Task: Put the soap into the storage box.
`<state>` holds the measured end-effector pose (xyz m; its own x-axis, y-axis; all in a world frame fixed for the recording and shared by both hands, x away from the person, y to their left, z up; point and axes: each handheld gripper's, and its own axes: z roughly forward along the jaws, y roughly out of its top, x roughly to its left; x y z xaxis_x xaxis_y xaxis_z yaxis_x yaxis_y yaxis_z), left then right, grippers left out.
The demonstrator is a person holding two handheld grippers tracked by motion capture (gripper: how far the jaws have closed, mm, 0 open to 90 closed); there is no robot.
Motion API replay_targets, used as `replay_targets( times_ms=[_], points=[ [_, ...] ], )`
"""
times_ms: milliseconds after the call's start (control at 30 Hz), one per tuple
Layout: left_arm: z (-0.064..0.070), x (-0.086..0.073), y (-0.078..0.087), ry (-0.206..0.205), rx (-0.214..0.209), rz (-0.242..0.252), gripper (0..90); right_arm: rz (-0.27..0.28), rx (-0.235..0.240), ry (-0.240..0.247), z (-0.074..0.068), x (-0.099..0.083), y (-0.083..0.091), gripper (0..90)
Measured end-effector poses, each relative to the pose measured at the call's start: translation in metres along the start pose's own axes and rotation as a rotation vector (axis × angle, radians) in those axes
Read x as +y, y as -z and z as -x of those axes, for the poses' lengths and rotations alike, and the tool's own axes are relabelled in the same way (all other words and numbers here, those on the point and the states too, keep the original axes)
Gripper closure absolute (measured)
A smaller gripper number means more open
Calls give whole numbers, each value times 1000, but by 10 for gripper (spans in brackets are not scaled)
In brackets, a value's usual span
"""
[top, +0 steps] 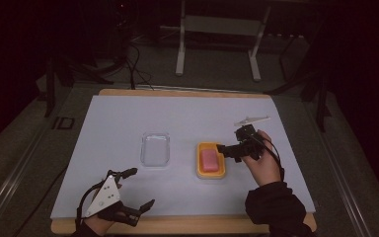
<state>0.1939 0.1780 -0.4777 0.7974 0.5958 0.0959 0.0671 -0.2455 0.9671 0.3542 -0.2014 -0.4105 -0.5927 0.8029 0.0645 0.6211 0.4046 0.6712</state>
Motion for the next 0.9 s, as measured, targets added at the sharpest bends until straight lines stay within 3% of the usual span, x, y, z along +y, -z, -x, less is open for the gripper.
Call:
replay_targets(
  times_ms=[67, 133, 400, 600, 800, 900],
  points=[
    [0, 0, 0, 1, 1, 0, 6, -7, -8, 11, 2, -1, 1, 138],
    [0, 0, 0, 1, 1, -2, 5, -9, -37, 87, 6, -7, 4, 138],
    [0, 0, 0, 1, 0, -2, 6, 6, -28, 136, 17, -25, 8, 136],
    [0, 0, -1, 1, 0, -4, 6, 47, 1, 123, 27, -45, 12, 128],
    [0, 0, -1, 1, 0, -4, 6, 107, -17, 95, 37, -64, 18, 127],
    [0, 0, -1, 0, 0, -4, 6, 119, -20, 104, 38, -74, 20, 130]
  ],
)
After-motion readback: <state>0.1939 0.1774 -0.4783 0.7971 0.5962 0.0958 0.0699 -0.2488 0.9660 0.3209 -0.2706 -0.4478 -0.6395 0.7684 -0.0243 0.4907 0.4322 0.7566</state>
